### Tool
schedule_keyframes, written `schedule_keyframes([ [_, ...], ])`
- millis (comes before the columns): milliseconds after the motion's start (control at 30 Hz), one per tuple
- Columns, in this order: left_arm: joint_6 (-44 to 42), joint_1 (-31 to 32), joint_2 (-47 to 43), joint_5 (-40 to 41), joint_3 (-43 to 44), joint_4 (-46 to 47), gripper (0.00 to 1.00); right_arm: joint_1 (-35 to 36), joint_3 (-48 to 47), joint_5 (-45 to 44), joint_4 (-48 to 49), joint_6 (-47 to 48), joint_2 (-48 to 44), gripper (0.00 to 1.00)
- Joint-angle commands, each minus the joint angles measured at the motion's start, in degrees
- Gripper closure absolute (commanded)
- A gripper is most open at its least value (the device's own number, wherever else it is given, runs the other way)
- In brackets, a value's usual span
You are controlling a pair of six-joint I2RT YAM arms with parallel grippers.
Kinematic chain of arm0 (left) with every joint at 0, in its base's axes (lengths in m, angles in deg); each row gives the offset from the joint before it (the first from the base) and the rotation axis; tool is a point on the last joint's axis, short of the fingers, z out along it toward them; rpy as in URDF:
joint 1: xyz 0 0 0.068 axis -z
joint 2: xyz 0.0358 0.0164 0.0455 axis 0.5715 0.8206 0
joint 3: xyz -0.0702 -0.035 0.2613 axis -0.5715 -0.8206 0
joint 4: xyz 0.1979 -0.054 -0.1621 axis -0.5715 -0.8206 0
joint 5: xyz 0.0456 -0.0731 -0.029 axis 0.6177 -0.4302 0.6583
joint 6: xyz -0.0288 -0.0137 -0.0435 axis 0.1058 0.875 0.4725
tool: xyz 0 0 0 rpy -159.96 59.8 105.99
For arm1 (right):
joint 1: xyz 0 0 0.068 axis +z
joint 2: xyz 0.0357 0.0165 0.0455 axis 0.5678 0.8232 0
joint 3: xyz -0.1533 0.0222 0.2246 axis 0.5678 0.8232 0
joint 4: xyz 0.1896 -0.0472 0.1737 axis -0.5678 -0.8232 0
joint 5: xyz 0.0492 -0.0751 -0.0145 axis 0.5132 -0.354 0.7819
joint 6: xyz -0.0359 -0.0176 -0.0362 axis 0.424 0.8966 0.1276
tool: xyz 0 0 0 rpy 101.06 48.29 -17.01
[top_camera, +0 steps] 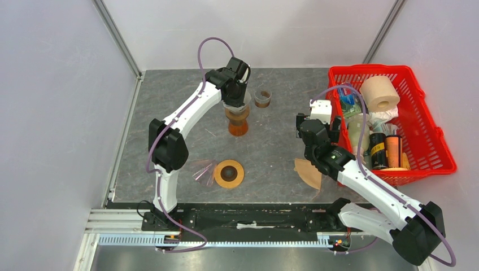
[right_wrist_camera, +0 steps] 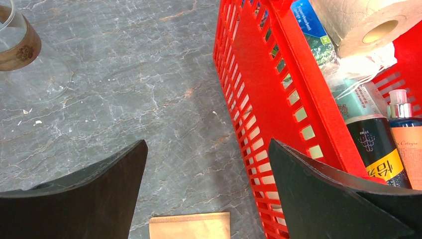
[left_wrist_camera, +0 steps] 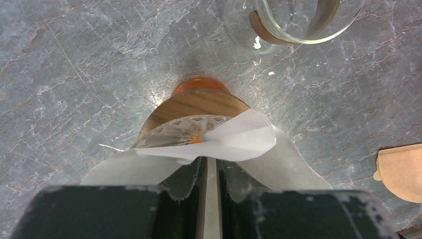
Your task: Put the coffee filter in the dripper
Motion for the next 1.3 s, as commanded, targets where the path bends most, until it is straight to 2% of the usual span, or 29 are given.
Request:
schedule_keyframes([
  [0, 1.06, 0.28, -1.61, 0.05, 2.38, 0.14, 0.81, -0.20, -0.26, -0.69, 0.81, -0.73, -0.95, 0.01],
  [100, 0.91, 0.27, -1.65, 0.33, 2.25, 0.13, 0.74, -0.20, -0.08, -0.71, 0.71, -0.76, -1.49, 0.01],
  [167, 0.88, 0.27, -1.56, 0.26, 2.20, 0.19, 0.74, -0.19, 0.01, -0.71, 0.64, -0.74, -1.85, 0.01],
  [200, 0.86, 0.30, -1.46, 0.10, 2.20, 0.16, 0.78, -0.26, 0.01, -0.72, 0.62, -0.78, -1.98, 0.01],
  [267, 0.85, 0.30, -1.31, 0.02, 2.20, 0.19, 0.95, -0.29, 0.09, -0.78, 0.58, -0.79, -2.08, 0.01],
  [300, 0.88, 0.27, -1.21, 0.06, 2.27, 0.13, 0.98, -0.35, 0.09, -0.74, 0.59, -0.75, -2.12, 0.01],
  [433, 0.86, 0.29, -1.30, 0.16, 2.47, 0.16, 0.98, -0.32, 0.09, -0.79, 0.55, -0.78, -2.07, 0.01],
  [567, 0.80, 0.27, -1.97, 0.27, 2.56, 0.20, 0.84, -0.35, 0.01, -0.79, 0.60, -0.78, -1.83, 0.01],
  [767, 0.83, 0.27, -3.34, -1.71, 2.12, 0.99, 0.76, -0.45, -0.08, -0.68, 0.60, -0.73, -1.67, 0.01],
  [1267, 0.88, 0.54, -6.86, -0.10, 1.51, 0.98, 0.73, -0.51, 0.01, -0.60, 0.60, -0.84, -2.03, 0.01],
])
